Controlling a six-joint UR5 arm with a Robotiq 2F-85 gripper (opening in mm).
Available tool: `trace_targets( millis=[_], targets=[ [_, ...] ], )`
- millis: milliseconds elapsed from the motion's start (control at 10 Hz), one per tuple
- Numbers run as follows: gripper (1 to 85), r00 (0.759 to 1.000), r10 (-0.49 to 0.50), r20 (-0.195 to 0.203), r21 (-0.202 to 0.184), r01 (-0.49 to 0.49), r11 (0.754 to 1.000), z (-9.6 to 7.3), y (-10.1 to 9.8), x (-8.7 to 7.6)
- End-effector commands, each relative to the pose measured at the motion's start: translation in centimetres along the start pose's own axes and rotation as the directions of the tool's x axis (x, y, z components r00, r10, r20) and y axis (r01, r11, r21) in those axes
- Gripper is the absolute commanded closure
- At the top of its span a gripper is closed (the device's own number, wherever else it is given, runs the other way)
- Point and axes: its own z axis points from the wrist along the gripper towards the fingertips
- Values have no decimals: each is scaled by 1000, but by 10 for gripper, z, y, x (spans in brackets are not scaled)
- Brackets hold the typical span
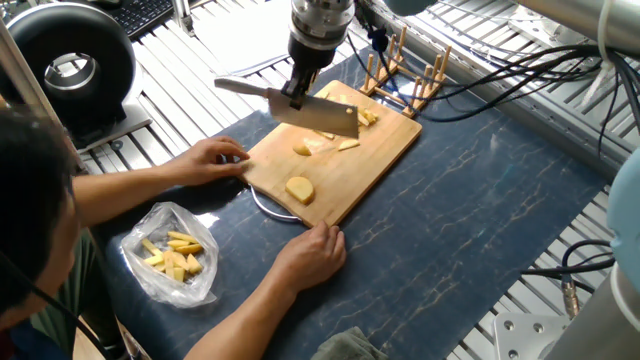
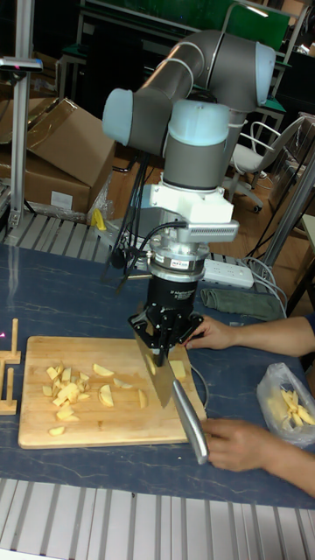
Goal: Chop the potatoes
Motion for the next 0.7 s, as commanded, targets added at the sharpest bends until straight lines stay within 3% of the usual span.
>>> trace_targets(
  millis=[0,600],
  targets=[
    [847,996,91,-1,7,-91,996,9,-6,1],
    [847,992,121,23,0,-121,993,26,-17,-2]
  ],
)
